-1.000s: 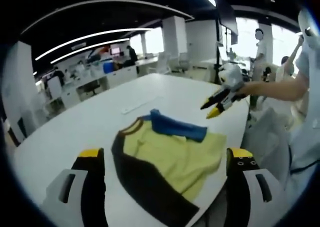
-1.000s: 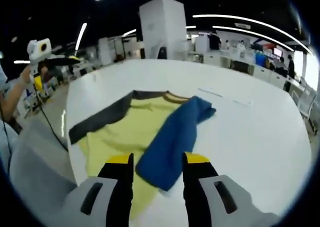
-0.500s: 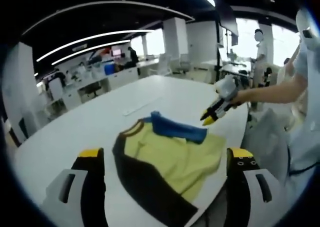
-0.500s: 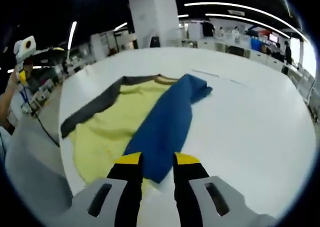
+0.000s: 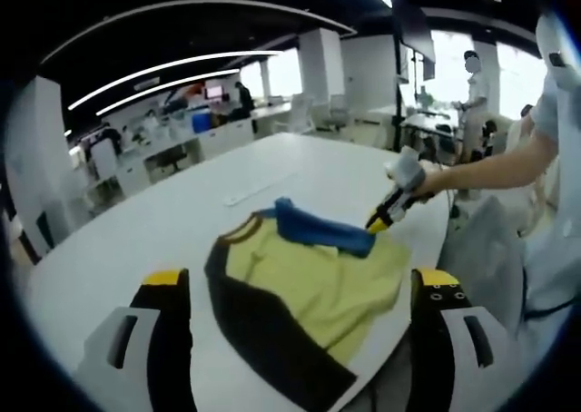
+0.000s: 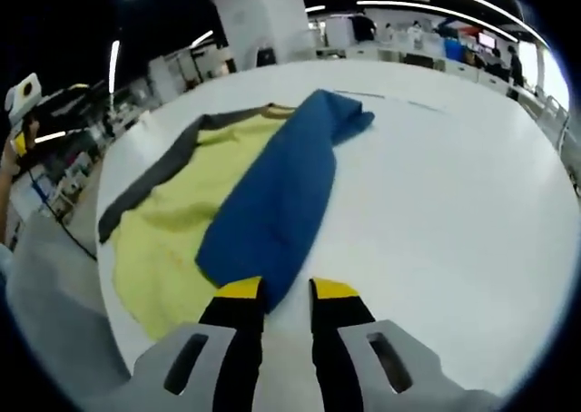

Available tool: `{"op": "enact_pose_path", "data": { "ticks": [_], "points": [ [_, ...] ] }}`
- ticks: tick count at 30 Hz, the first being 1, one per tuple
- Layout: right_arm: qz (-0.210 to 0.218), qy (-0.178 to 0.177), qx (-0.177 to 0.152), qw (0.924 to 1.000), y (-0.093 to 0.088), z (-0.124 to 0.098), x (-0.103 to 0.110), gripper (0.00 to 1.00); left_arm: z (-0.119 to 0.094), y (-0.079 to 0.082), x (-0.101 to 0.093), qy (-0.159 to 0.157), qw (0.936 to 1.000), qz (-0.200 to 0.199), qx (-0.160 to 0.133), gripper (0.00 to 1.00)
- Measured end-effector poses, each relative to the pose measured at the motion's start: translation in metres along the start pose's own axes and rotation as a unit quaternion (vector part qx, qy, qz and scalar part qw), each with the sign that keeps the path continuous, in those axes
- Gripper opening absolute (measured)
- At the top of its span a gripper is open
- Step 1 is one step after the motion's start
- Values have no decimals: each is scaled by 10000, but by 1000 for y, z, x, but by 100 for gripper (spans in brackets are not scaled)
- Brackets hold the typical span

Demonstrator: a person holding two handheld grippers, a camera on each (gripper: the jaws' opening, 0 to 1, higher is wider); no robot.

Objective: Fold the garment on the visible template until the final outline fits inside the template.

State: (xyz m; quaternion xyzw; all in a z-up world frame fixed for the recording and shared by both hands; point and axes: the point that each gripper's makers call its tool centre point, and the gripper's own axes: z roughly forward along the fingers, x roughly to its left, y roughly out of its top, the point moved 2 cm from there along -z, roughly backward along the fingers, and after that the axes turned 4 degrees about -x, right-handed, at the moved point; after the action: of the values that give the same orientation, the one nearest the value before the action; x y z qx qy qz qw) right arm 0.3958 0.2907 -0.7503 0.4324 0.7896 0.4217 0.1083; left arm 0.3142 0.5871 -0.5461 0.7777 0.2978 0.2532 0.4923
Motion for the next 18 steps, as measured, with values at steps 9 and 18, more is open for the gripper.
{"op": "enact_pose_path", "data": {
  "ticks": [9, 18],
  "points": [
    [78, 160, -35, 9998, 2, -1, 10, 15, -2, 3, -1, 31, 10000, -8, -27, 98],
    [192, 156, -23, 9997, 1, -2, 8, 9, -1, 3, -4, -4, 10000, -15, -14, 98]
  ]
}}
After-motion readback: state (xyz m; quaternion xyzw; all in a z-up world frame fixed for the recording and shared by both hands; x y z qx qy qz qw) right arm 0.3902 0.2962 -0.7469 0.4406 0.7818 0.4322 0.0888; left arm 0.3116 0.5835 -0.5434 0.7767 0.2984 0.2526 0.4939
